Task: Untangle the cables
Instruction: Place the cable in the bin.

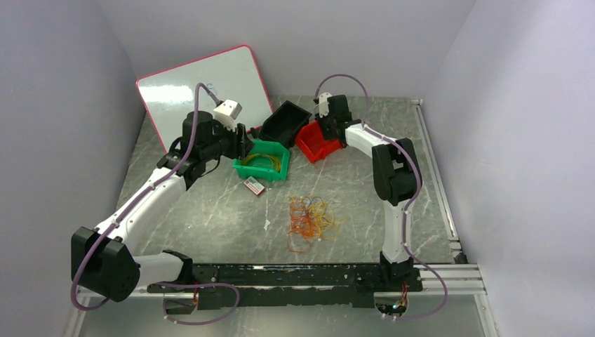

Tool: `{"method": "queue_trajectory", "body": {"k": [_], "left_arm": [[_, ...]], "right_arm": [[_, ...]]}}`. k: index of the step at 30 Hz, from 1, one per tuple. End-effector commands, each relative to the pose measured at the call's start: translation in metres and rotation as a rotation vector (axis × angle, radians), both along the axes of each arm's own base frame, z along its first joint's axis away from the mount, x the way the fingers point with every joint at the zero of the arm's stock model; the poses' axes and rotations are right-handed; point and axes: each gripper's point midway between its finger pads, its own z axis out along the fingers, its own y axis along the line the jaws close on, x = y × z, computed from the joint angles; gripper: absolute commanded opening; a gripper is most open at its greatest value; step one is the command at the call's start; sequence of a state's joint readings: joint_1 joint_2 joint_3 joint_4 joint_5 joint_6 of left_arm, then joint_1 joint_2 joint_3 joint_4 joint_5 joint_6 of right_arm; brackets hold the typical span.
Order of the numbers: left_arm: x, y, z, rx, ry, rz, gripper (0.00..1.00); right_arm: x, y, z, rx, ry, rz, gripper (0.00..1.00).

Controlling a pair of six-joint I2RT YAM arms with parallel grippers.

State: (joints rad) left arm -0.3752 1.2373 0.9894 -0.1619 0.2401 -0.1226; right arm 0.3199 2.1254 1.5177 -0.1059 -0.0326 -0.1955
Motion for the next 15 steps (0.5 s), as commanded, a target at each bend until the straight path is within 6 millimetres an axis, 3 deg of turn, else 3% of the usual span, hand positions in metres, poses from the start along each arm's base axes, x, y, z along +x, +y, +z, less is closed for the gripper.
{"method": "queue_trajectory", "body": {"k": [1,15], "left_arm": [[0.003,0.001,0.008,-0.004,-0.025,-0.011,0.52],[0.003,0.001,0.009,-0.004,-0.025,-0.01,0.52]], "right_arm": [[0.005,-0.005,0.005,-0.007,0.007,-0.02,0.28],[-0.004,-0.004,0.045,0.027,-0.032,-0.016,0.48]]}}
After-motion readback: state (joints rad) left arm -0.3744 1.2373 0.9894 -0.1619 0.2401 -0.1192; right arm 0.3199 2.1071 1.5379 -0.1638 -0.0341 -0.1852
